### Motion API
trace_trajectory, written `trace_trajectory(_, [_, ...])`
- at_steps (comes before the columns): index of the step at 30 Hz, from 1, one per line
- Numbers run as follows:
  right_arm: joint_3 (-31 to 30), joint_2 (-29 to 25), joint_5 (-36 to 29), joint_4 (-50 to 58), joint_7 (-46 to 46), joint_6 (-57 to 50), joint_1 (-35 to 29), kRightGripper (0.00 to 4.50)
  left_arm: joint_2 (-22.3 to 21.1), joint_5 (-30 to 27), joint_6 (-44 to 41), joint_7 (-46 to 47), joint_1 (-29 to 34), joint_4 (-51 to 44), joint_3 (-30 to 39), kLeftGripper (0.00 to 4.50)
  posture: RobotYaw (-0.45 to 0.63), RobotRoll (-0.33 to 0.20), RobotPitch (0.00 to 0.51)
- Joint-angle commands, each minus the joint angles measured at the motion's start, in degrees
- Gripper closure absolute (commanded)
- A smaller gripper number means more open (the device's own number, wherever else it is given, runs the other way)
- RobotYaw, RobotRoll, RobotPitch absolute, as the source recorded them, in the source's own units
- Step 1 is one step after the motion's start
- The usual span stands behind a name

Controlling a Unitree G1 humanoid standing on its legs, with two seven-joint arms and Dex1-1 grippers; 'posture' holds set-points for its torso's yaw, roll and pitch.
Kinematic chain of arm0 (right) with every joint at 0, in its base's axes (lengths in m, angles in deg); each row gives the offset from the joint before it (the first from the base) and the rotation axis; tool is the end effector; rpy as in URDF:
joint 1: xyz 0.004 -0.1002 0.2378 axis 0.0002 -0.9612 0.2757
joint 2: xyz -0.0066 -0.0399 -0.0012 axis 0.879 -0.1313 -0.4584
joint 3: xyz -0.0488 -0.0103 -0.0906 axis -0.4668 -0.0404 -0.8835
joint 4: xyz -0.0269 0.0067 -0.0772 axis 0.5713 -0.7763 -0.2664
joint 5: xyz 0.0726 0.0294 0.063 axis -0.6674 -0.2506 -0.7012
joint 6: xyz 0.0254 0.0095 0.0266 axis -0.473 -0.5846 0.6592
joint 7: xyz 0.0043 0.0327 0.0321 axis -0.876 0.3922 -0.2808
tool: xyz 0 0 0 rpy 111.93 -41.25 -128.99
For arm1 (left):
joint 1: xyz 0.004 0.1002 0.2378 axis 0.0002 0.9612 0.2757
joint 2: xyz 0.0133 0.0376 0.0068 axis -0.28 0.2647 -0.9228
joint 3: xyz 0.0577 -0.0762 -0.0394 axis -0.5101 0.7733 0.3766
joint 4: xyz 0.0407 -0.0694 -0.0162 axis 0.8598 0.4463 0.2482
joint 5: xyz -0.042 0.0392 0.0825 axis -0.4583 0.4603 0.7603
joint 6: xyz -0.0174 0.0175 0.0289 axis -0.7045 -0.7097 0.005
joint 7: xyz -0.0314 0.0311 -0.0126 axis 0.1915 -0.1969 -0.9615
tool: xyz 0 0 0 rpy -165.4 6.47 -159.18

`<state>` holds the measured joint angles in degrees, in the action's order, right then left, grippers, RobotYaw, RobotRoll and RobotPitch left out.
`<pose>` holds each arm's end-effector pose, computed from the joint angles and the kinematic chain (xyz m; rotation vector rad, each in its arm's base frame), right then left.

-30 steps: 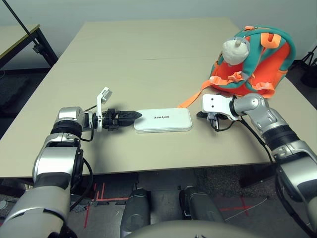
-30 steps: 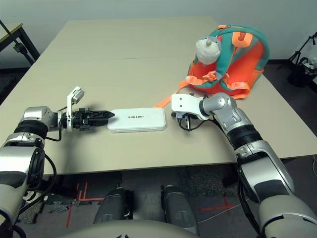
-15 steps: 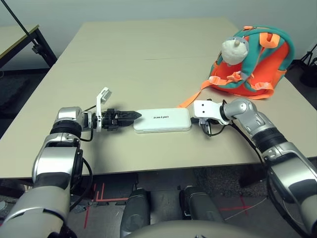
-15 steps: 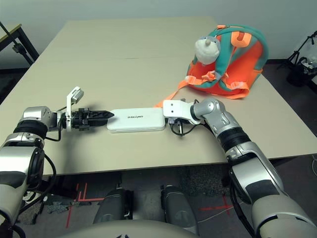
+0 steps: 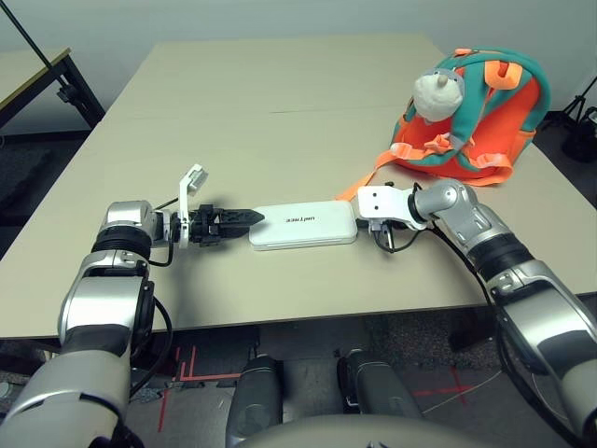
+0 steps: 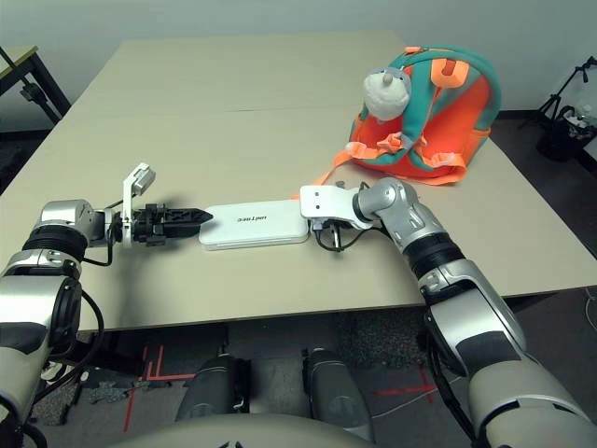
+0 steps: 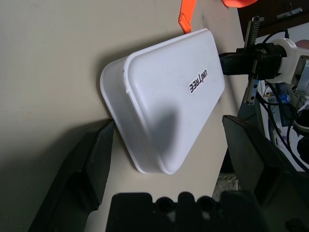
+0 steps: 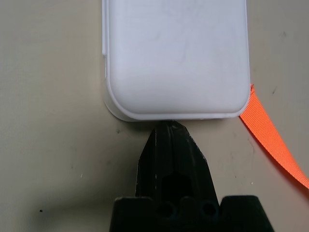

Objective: Put the pencil case into the backpack and zip it.

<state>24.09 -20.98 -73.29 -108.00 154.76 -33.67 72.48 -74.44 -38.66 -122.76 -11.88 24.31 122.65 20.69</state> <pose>0.3299 -0.1649 0.1253 -0.9721 0.3213 1.3139 0.3033 0.2820 0.0947 -0.7108 0.9147 -0.8414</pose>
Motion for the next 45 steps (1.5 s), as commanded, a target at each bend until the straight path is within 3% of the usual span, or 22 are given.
trace_trajectory(1, [-1.7,2.7,-0.7,1.2,0.6,2.0,1.3,4.47,1.0,0.7,-0.3,0.3,0.0,0.6,-0.6,0.00,-0.12,0.000,0.039])
trace_trajectory(19, [-4.0,5.7,0.5,3.2,2.5,1.9,0.7,4.47,1.4,0.8,-0.3,0.4,-0.1,0.7,-0.2,0.00,-0.12,0.000,0.039])
trace_trajectory(30, [-3.5,3.6,0.0,2.0,2.1,2.8,0.8,4.47,1.2,0.7,1.1,-0.3,0.3,0.3,0.1,0.00,-0.12,0.000,0.035])
trace_trajectory(38, [-0.9,-0.8,-2.1,1.9,0.8,1.5,-0.9,4.50,0.7,0.4,3.9,-2.5,0.9,-0.7,0.3,2.70,-0.12,0.000,0.031])
trace_trajectory(41, [1.3,-2.7,-3.5,1.9,-0.3,-0.1,-1.8,4.50,0.5,-0.2,5.0,-1.7,0.9,-1.1,1.5,3.07,-0.12,0.000,0.031])
trace_trajectory(45, [7.2,-3.9,-8.3,2.1,-3.0,-4.3,-2.9,4.50,0.3,-1.4,6.0,-1.4,0.9,-2.6,3.4,3.08,-0.12,0.000,0.033])
